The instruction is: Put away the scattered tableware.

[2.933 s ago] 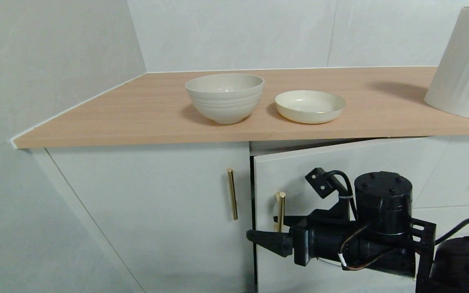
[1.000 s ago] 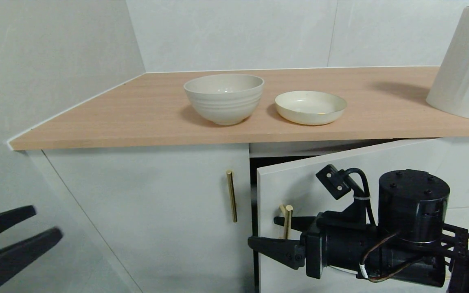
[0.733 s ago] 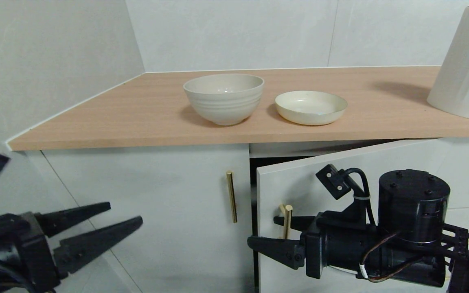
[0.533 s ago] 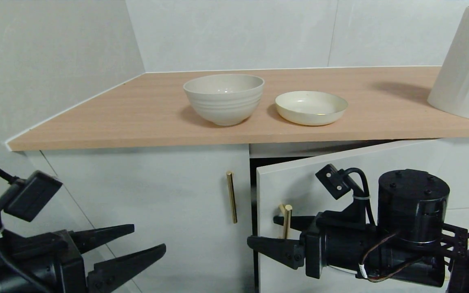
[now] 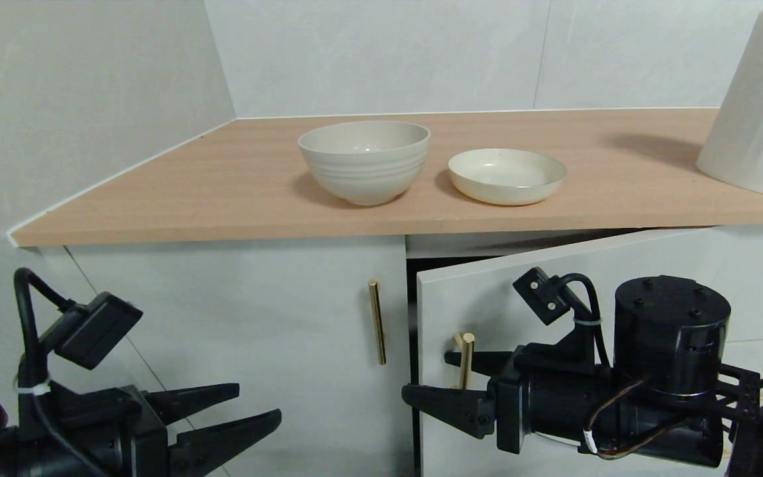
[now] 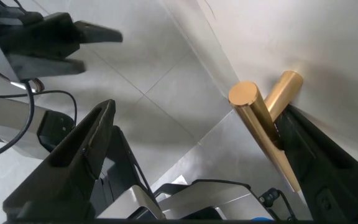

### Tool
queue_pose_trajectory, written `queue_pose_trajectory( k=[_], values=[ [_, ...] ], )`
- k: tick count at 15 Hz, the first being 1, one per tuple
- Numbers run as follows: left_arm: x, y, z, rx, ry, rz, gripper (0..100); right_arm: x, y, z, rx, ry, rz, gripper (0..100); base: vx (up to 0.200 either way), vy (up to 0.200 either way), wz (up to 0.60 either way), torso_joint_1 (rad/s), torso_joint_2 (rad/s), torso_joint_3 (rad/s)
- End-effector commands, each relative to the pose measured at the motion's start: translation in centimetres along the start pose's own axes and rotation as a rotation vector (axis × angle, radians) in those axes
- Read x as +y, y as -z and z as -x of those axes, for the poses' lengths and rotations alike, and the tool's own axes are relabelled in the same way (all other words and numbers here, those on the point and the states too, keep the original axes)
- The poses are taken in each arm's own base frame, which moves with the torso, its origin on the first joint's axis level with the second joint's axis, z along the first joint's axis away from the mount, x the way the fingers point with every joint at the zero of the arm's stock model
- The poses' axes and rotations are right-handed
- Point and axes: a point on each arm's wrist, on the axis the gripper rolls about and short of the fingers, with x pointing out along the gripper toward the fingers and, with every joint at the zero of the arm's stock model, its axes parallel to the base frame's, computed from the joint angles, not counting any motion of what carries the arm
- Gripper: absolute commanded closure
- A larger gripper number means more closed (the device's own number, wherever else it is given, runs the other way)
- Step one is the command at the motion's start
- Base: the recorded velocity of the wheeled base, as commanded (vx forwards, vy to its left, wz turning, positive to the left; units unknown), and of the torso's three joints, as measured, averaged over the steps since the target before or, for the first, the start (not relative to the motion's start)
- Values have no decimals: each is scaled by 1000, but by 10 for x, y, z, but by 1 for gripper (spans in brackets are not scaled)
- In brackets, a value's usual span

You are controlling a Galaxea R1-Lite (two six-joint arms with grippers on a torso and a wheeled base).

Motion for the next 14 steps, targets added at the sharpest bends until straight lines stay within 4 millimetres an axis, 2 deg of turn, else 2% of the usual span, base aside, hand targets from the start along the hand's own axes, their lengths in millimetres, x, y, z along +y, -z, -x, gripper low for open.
queue_pose_trajectory(
  k=[1, 4, 9, 10, 11, 14],
  values=[
    [0, -2, -2, 2, -3, 2, 100, -1, 1, -1, 5, 2, -2, 0, 0, 0, 0, 0, 0, 0],
    [-3, -9, -4, -12, 7, -13, 100, -1, 1, -1, 5, 1, -3, 0, 0, 0, 0, 0, 0, 0],
    [0, -18, -21, -52, -16, -65, 100, 0, 1, 0, 3, -1, -4, 0, 0, 0, 0, 0, 0, 0],
    [-1, -33, -33, -59, -9, -105, 100, 0, 0, 0, 3, -1, -5, 0, 0, 0, 0, 0, 0, 0],
    [-1, -41, -41, -55, 2, -117, 100, 0, 1, 0, 5, -1, -7, 0, 0, 0, 0, 0, 0, 0],
    [-5, -34, -57, 20, 120, -128, 100, 1, 0, 1, 3, -4, -17, 0, 0, 0, 0, 0, 0, 0]
  ],
)
